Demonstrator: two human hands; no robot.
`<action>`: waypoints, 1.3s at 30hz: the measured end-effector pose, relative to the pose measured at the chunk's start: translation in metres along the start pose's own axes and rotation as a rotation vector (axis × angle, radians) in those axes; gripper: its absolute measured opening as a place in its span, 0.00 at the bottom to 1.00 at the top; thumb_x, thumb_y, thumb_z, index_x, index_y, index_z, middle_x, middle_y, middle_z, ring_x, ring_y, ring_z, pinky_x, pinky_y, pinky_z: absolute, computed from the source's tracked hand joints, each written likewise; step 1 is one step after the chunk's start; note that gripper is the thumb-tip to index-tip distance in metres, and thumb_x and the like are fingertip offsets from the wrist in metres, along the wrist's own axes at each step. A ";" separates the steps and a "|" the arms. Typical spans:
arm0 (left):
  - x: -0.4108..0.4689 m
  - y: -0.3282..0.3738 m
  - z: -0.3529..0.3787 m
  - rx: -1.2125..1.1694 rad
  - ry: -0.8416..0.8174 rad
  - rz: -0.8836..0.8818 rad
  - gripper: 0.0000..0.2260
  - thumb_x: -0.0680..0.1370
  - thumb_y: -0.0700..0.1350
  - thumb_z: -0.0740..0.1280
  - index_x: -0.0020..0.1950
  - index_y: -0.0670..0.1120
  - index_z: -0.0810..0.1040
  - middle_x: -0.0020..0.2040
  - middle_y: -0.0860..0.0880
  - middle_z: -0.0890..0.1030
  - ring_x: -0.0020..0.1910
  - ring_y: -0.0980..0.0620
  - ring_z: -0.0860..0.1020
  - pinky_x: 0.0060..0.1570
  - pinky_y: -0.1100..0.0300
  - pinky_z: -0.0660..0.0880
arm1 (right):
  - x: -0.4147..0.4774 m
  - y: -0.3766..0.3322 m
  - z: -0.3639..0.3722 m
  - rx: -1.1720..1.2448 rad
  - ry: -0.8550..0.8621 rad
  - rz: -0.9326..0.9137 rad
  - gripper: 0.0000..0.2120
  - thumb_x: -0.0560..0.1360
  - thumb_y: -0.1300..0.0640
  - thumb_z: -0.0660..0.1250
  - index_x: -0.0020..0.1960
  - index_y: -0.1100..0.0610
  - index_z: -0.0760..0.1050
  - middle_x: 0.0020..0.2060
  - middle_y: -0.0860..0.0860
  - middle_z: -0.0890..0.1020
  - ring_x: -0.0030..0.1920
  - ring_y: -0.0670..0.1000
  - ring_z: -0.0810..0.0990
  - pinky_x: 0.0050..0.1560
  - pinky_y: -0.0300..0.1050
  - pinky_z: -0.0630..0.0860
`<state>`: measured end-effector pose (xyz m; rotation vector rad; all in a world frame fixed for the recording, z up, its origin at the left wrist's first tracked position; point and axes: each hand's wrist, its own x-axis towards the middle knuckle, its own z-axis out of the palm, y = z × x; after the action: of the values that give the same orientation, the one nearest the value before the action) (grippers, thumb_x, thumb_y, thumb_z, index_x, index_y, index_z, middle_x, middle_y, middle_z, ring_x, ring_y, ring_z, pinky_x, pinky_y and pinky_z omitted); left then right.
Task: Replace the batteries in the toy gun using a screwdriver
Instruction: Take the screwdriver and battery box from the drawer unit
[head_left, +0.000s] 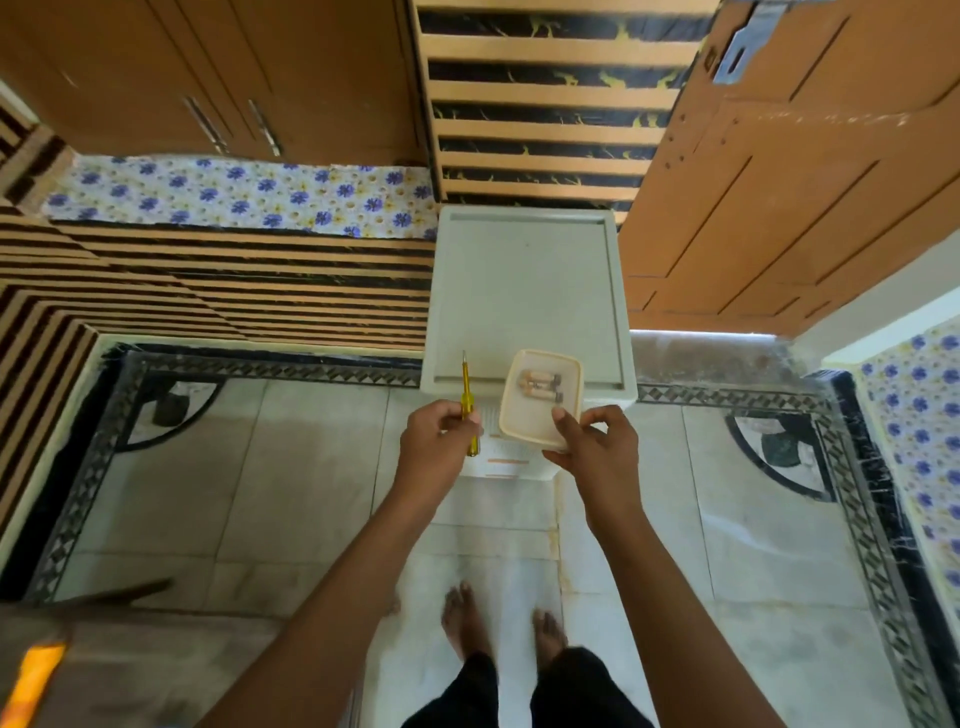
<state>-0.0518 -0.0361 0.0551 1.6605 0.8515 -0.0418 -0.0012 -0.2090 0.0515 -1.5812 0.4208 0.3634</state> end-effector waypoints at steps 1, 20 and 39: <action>-0.013 0.000 -0.005 -0.010 -0.005 0.003 0.02 0.81 0.43 0.71 0.50 0.46 0.84 0.44 0.47 0.86 0.39 0.56 0.81 0.34 0.68 0.72 | -0.013 -0.002 -0.003 0.010 -0.021 -0.017 0.12 0.77 0.58 0.75 0.47 0.58 0.71 0.48 0.63 0.86 0.51 0.59 0.87 0.46 0.53 0.86; -0.311 -0.093 -0.047 -0.274 0.317 -0.059 0.03 0.81 0.39 0.72 0.50 0.40 0.84 0.43 0.42 0.86 0.38 0.53 0.82 0.33 0.62 0.78 | -0.223 0.039 -0.092 -0.093 -0.319 -0.145 0.14 0.78 0.55 0.75 0.57 0.58 0.75 0.42 0.57 0.88 0.46 0.51 0.88 0.47 0.51 0.86; -0.512 -0.245 -0.243 -0.269 0.413 -0.066 0.04 0.82 0.40 0.70 0.50 0.40 0.83 0.46 0.37 0.84 0.33 0.53 0.81 0.34 0.62 0.80 | -0.497 0.164 -0.006 -0.152 -0.495 -0.168 0.11 0.78 0.56 0.75 0.56 0.56 0.76 0.40 0.46 0.88 0.47 0.48 0.88 0.52 0.59 0.86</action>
<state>-0.6595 -0.0782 0.1567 1.4056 1.1670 0.3667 -0.5161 -0.1974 0.1442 -1.5943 -0.1225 0.6476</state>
